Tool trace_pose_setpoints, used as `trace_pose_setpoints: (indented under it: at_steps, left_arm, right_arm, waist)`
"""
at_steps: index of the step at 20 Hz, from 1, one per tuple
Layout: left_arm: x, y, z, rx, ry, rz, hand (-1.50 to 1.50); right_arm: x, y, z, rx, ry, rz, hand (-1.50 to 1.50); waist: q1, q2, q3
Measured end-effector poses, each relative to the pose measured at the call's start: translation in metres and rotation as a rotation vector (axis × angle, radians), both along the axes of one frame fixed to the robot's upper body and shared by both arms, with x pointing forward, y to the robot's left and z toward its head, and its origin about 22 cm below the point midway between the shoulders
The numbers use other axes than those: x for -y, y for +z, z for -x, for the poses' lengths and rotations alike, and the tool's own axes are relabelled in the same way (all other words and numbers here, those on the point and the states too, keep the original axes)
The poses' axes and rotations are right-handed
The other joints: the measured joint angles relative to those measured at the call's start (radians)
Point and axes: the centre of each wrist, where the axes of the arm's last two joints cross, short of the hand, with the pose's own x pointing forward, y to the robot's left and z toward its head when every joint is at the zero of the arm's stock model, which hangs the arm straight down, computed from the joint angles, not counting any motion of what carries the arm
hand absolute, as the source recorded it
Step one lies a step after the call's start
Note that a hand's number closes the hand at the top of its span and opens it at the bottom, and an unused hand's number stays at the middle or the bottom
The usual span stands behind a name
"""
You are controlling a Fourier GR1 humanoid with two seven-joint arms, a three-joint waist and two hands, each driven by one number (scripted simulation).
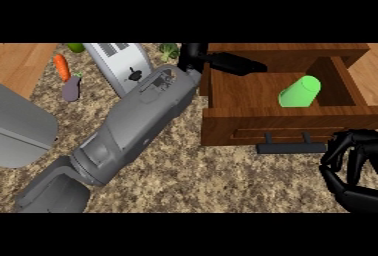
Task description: Pick up the cup, place it into the drawer and close the drawer
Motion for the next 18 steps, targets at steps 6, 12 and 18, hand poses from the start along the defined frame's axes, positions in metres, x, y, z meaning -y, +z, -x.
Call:
trace_pose_setpoints:
  at_steps: [6,12,18]
  left_arm:
    - [-0.036,0.007,-0.003,-0.012,0.024,0.043,-1.5]
    - [-0.085,0.0,0.005,-0.028,0.048,0.085,-1.5]
    - [-0.131,-0.006,0.018,-0.035,0.058,0.11,-1.5]
  right_arm:
    - [-0.007,0.004,0.005,-0.005,-0.064,0.151,1.5]
    - [-0.027,-0.008,-0.006,0.0,-0.136,0.245,1.5]
    - [-0.045,-0.033,-0.029,0.027,-0.148,0.421,1.5]
  waist:
    - [0.025,-0.005,0.0]
    - [0.04,-0.005,0.0]
    - [0.051,-0.003,0.0]
